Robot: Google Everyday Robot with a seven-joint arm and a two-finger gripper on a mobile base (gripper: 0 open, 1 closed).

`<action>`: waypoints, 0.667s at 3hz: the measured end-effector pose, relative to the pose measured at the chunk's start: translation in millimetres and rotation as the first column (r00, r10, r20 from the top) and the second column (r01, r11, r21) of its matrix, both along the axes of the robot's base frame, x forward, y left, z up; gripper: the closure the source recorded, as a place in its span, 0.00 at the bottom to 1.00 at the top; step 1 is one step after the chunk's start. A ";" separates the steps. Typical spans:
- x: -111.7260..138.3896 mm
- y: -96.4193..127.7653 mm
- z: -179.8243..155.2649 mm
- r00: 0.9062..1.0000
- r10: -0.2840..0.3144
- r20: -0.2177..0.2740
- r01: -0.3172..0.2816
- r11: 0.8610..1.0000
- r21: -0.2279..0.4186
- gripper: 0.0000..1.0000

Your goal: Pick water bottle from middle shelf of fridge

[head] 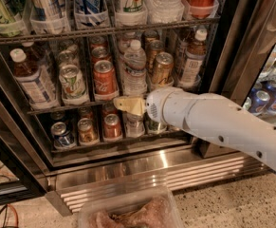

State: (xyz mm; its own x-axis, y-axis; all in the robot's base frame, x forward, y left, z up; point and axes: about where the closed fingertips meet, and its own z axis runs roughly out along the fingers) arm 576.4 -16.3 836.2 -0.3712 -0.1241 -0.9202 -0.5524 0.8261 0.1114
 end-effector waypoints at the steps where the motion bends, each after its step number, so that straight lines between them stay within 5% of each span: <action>1: 7.9 -6.5 6.0 0.999 -0.035 0.042 0.036 0.999 -0.023 0.19; 2: 19.7 -14.4 8.0 0.996 -0.068 0.064 0.070 0.997 -0.032 0.23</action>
Offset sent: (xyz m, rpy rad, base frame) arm 0.0404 -0.0209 0.0090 -0.0490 -0.0815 -0.1196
